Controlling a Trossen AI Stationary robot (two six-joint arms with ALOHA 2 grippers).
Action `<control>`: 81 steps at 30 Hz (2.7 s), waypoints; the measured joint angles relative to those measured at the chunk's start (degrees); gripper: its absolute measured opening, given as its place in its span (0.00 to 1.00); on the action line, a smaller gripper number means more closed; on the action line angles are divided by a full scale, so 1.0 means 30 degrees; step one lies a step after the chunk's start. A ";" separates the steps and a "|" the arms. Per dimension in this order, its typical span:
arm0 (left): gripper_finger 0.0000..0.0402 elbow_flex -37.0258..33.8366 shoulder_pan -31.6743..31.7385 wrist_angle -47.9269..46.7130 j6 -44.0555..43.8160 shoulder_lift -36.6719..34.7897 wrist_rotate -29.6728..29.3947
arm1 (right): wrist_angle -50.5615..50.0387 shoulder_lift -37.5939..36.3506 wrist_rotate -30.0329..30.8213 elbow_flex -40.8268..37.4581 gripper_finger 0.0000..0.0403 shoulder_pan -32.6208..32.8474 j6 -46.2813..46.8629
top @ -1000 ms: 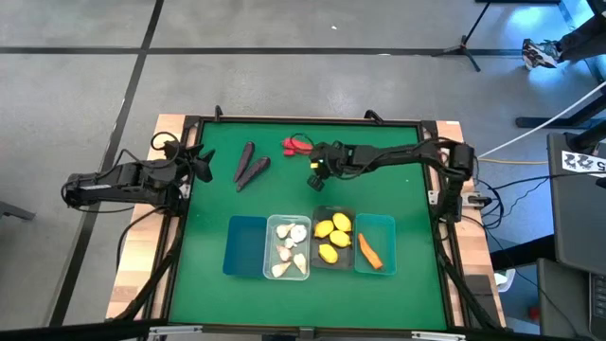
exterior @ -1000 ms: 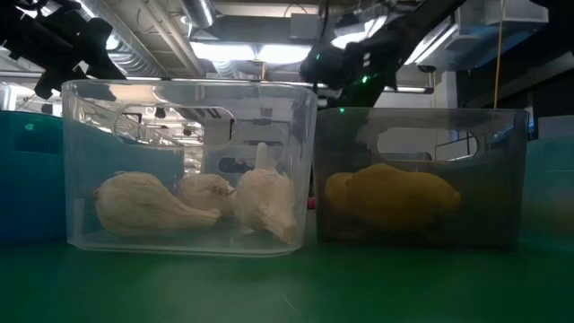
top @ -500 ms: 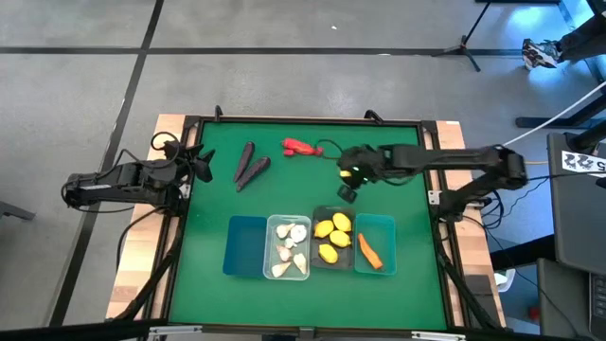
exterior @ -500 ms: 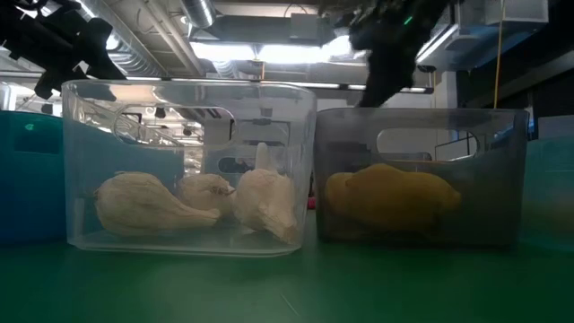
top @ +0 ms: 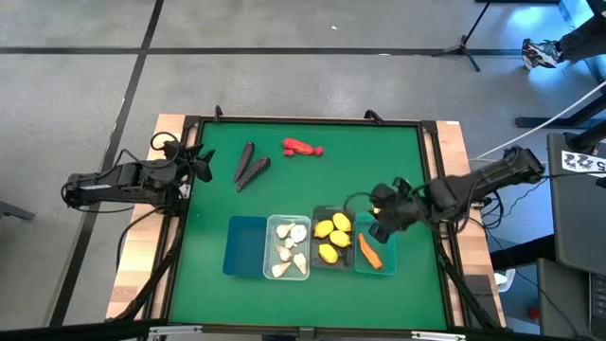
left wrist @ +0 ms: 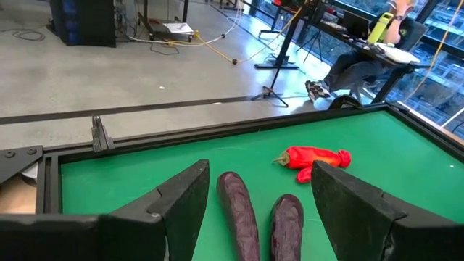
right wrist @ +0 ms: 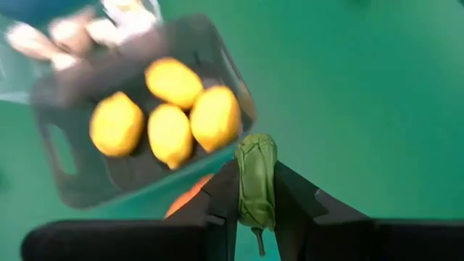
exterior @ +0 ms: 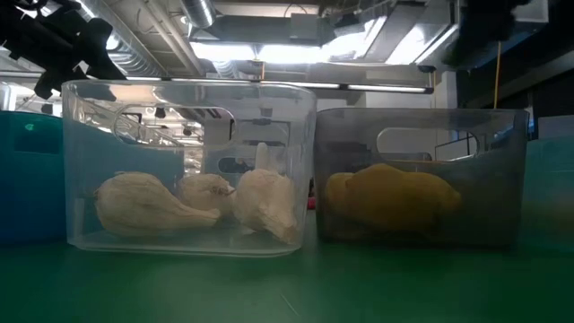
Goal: Sort produce into baskets
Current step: Put the green chili pepper into the light blue bin, then put the red chili pepper into the light blue bin
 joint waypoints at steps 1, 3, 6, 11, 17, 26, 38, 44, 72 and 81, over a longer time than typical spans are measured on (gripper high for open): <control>0.59 0.0007 -0.0007 -0.0003 0.0000 0.0003 0.0000 | -0.0474 0.0143 0.0268 0.0004 0.16 0.0457 0.0789; 0.59 0.0001 -0.0007 0.0003 -0.0007 -0.0003 -0.0006 | -0.1290 0.0542 0.0434 -0.0003 0.16 0.1293 0.2183; 0.59 0.0002 -0.0001 -0.0003 -0.0015 0.0003 -0.0019 | -0.2035 0.1105 0.0434 -0.0003 0.16 0.2252 0.3767; 0.59 0.0007 -0.0004 -0.0007 -0.0036 0.0003 -0.0036 | -0.2215 0.2275 -0.0648 -0.0003 0.17 0.3141 0.5008; 0.59 0.0000 -0.0005 -0.0003 -0.0044 0.0002 -0.0044 | -0.2308 0.3740 -0.1310 -0.0003 0.26 0.3441 0.5838; 0.59 0.0004 0.0000 -0.0011 -0.0044 0.0003 -0.0041 | -0.2394 0.4505 -0.0575 -0.0010 0.40 0.3383 0.5587; 0.59 0.0004 -0.0004 -0.0003 -0.0041 0.0001 -0.0039 | -0.1855 0.3218 0.4621 -0.0003 0.42 0.0251 0.0423; 0.59 0.0000 -0.0007 -0.0010 -0.0038 0.0003 -0.0036 | 0.1577 0.3211 0.5174 -0.0003 0.42 -0.3461 -0.7124; 0.59 0.0004 0.0000 -0.0018 -0.0022 -0.0004 -0.0573 | 1.6582 0.4148 -0.7893 -0.2910 0.42 -1.6879 -2.3157; 0.59 0.0007 -0.0007 -0.0025 -0.0020 -0.0002 -0.0612 | 1.7865 0.7684 -0.9076 -0.2636 0.45 -1.6872 -2.2734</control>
